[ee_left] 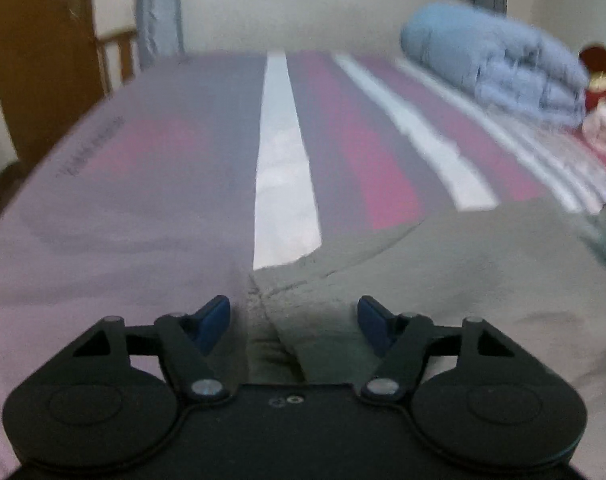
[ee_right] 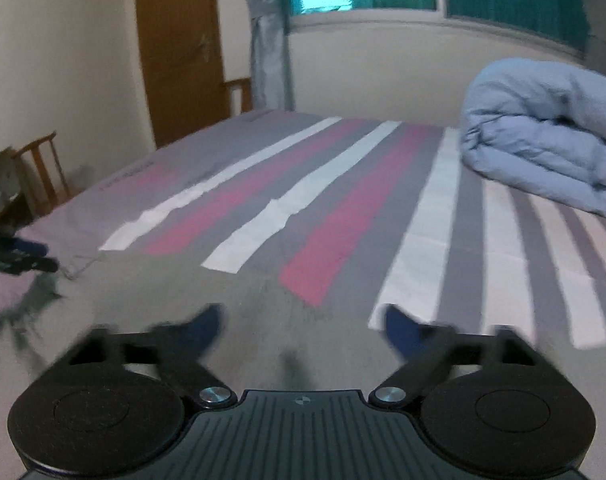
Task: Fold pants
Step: 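Grasp the sweatpants waistband with the left tool while the right tool grasps the other waistband corner, then lift the waistband with both tools and fold it over onto the leg ends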
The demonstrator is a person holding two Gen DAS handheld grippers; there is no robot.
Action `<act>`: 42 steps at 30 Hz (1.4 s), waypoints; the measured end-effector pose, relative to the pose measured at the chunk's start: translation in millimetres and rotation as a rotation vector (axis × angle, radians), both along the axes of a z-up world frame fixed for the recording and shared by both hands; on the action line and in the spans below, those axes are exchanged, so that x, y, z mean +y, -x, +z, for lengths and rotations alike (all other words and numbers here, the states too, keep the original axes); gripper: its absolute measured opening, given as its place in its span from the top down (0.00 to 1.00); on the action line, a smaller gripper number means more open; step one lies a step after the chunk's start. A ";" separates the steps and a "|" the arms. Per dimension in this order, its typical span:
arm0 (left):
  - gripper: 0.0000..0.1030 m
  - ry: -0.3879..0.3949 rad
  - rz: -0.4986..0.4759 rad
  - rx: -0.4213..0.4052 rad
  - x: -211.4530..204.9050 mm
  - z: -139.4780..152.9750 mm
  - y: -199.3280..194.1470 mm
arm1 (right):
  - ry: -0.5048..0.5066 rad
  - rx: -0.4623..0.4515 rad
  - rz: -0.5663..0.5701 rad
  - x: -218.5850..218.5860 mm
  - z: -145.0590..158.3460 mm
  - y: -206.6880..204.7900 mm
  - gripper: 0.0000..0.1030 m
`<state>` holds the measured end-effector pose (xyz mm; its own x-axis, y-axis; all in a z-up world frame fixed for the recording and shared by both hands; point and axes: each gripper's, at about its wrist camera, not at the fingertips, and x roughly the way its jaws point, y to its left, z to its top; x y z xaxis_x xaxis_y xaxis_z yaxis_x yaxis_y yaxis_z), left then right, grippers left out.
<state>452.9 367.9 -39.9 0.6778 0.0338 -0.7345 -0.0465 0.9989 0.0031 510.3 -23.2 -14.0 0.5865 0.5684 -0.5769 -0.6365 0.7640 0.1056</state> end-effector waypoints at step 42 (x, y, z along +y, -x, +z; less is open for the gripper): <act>0.75 -0.050 -0.245 -0.244 -30.5 25.7 209.3 | 0.232 -0.179 0.261 -29.0 5.3 229.4 0.85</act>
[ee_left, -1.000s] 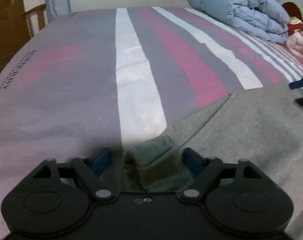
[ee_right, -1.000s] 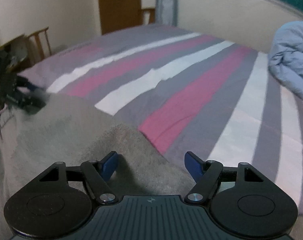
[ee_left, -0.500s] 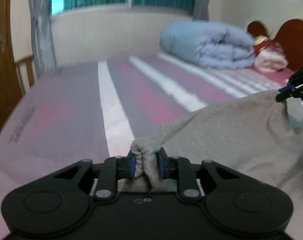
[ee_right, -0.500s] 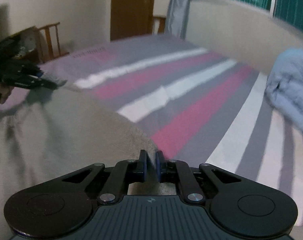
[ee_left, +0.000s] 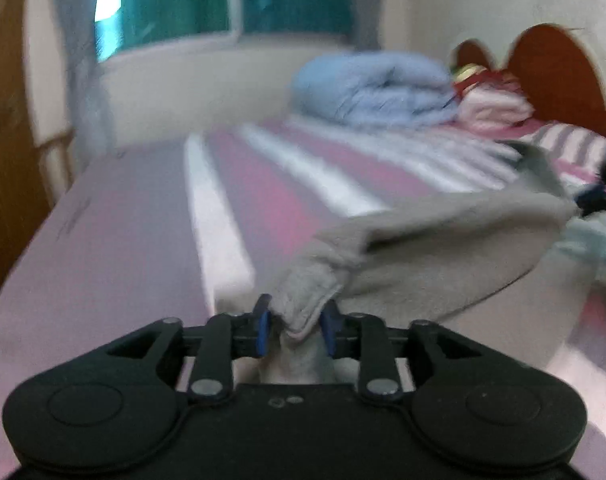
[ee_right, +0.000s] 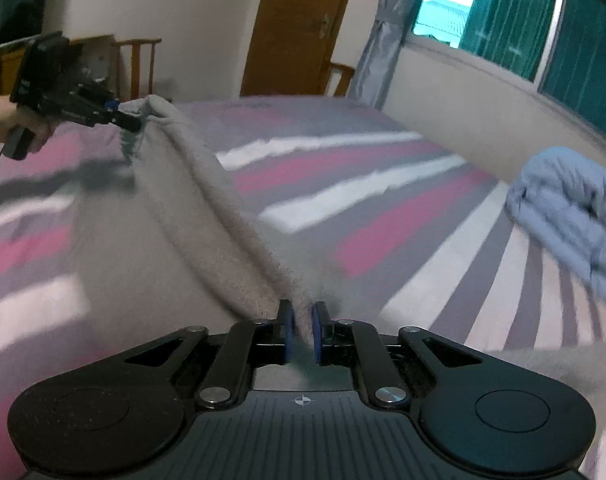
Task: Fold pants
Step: 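Lift the waistband with both tools and fold it over onto the leg ends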
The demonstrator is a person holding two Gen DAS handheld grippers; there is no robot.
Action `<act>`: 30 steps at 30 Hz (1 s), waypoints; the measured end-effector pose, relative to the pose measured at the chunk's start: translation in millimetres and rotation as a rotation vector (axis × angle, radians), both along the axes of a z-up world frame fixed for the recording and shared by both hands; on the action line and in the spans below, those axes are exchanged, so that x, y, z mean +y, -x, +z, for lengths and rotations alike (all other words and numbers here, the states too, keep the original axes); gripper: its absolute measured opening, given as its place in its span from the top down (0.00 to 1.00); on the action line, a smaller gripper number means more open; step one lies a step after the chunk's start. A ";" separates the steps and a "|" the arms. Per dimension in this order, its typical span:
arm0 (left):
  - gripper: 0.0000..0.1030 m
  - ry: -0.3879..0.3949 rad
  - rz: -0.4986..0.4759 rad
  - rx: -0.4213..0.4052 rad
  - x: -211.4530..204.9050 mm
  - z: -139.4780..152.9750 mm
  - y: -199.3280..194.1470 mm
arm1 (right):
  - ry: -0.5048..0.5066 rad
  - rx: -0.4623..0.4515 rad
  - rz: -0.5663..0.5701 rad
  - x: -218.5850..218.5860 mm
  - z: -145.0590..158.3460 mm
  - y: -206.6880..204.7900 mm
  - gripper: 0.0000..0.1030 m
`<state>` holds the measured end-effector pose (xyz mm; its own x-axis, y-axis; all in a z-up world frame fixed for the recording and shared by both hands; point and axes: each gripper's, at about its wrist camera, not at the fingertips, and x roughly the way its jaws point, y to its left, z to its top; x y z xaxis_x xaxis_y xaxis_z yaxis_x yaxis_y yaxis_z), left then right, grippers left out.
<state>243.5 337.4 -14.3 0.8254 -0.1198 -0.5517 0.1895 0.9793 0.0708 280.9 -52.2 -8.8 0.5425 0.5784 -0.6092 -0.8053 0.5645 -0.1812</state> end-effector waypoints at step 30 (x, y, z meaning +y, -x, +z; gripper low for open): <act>0.74 1.047 0.548 0.035 25.8 -62.7 46.7 | -0.861 0.698 -0.721 -107.3 -65.9 -17.4 0.34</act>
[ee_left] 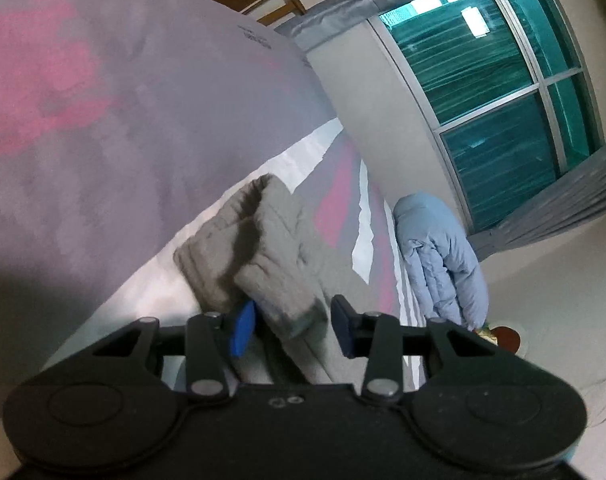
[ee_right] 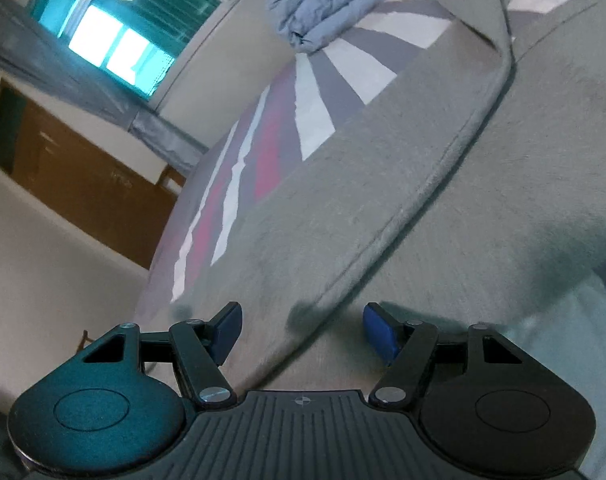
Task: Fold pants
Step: 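Lift the waistband with both tools and fold it over onto the leg ends, then open the left tool and release the folded waistband edge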
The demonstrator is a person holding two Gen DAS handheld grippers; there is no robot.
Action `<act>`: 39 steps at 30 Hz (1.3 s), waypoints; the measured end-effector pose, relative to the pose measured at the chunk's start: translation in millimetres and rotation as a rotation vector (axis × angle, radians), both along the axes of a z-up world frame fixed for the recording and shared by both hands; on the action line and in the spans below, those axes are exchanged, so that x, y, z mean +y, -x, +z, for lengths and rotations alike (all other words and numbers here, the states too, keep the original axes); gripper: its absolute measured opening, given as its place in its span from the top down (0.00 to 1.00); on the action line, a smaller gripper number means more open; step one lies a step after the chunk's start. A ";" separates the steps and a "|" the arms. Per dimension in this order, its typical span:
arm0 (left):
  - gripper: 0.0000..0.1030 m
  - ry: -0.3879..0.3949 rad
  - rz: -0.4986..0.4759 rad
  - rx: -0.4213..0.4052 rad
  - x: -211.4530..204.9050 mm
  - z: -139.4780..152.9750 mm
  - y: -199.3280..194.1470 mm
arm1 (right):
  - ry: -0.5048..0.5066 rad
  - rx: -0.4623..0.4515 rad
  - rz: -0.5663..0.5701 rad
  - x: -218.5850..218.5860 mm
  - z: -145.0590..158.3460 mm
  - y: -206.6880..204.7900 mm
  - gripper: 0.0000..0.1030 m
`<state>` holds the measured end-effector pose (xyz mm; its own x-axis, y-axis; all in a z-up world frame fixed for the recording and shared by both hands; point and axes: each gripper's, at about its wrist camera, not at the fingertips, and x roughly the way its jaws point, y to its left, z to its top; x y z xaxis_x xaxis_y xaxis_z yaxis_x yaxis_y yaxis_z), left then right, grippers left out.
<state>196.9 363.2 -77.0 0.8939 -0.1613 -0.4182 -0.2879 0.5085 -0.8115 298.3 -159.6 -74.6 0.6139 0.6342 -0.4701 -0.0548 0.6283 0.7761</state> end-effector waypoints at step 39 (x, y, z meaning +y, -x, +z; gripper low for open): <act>0.77 -0.459 -0.012 0.140 -32.0 36.8 14.8 | 0.104 -0.119 0.057 -97.7 9.9 94.3 0.87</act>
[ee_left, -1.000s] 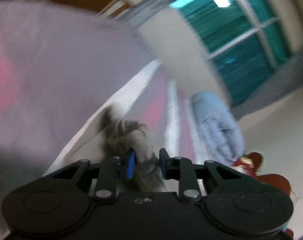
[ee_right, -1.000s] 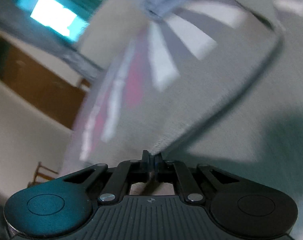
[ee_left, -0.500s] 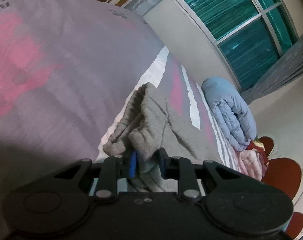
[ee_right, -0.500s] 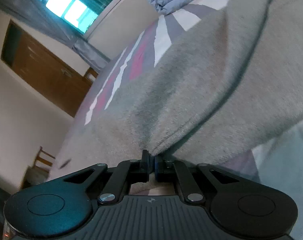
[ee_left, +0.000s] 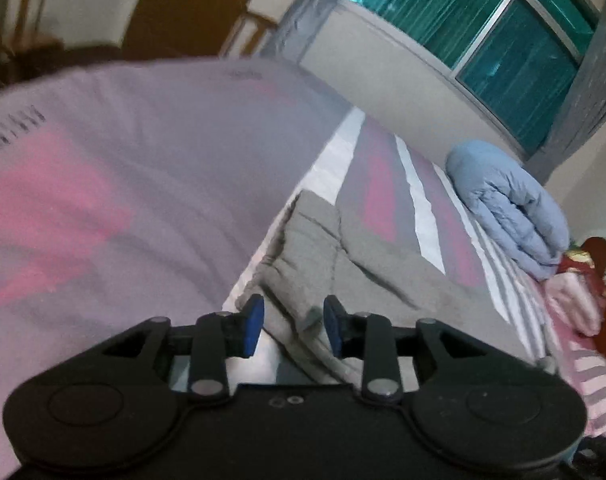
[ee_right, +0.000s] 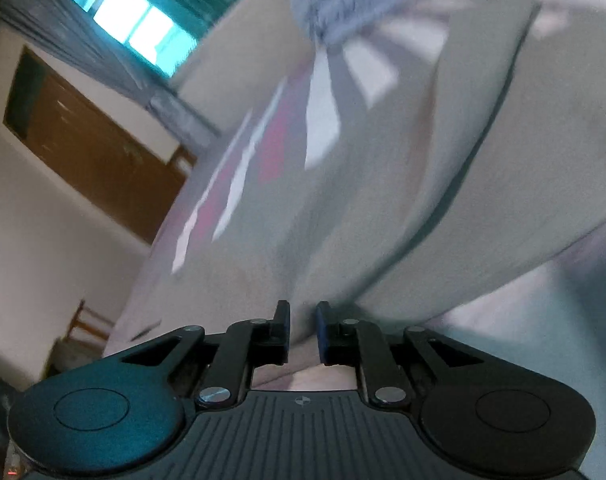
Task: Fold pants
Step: 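Open the left tool and release the folded waistband edge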
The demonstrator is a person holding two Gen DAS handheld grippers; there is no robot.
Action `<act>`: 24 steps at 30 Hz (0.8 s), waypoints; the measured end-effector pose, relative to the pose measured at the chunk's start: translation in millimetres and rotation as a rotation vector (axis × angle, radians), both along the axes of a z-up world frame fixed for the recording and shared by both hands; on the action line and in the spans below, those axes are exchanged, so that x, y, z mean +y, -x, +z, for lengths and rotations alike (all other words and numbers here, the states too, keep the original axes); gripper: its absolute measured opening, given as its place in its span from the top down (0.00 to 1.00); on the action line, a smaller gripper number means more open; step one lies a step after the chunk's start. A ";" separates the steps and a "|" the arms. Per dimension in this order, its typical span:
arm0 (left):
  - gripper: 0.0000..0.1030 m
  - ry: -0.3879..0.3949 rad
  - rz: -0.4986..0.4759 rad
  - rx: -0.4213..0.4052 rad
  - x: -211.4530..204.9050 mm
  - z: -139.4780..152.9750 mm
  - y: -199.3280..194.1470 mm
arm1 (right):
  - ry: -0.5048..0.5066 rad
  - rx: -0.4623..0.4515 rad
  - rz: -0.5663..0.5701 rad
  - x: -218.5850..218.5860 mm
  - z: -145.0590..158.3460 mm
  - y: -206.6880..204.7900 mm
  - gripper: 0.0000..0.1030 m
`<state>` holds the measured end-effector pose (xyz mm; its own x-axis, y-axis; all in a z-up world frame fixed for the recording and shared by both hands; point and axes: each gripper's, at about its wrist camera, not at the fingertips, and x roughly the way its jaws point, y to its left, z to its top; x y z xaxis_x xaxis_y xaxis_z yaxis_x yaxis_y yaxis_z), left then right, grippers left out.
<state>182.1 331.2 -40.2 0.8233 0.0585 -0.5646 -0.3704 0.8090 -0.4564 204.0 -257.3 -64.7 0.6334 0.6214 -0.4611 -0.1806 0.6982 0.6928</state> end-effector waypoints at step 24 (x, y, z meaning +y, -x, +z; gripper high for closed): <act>0.38 -0.094 0.082 0.015 -116.8 -44.1 -2.9 | 0.227 -0.061 -0.156 -48.9 28.9 -1.9 0.97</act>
<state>185.0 214.5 -84.3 0.8050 0.1787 -0.5657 -0.4437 0.8144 -0.3741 205.9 -306.2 -35.8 0.7439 0.3994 -0.5359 -0.0952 0.8570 0.5065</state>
